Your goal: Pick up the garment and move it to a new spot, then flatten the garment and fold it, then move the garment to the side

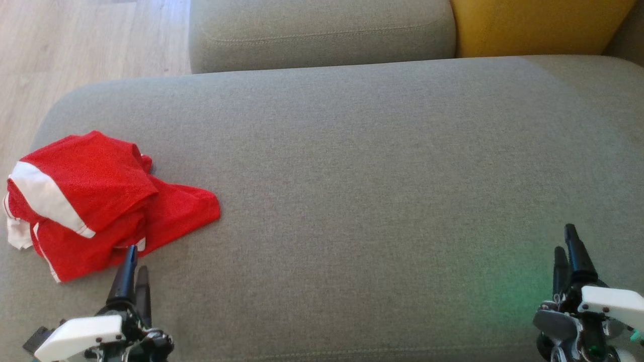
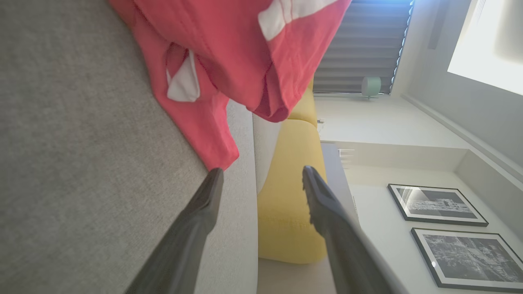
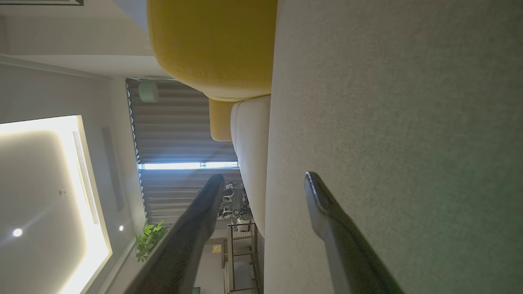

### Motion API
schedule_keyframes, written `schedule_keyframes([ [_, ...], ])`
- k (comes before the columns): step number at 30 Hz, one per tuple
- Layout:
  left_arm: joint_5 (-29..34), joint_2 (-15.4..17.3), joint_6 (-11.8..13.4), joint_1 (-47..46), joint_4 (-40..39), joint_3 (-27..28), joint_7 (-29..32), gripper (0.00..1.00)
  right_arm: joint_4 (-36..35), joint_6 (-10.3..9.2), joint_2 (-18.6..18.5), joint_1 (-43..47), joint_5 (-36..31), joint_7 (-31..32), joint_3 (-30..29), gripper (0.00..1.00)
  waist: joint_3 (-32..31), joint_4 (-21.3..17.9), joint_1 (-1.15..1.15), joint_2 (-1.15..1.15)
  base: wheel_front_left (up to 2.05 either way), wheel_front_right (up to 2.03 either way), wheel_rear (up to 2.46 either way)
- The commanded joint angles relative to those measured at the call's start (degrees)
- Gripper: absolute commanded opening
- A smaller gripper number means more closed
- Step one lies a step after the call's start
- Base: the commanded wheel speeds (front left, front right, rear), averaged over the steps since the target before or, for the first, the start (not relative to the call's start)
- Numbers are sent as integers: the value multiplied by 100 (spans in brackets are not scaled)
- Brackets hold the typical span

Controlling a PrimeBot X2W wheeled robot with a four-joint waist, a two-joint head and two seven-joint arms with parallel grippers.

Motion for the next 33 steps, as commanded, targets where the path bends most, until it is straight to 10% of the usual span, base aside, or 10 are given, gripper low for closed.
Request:
schedule_keyframes([
  [1,70,58,-27,-315,-221,106,-61,100,-238,8,-26,-333,-110,-58,-15,100,-1,1,0,0,0,0,0],
  [33,2234,82,304,-539,-1650,161,-605,100,-1174,19,-39,-622,-3275,-599,388,100,25,44,0,0,0,0,0],
])
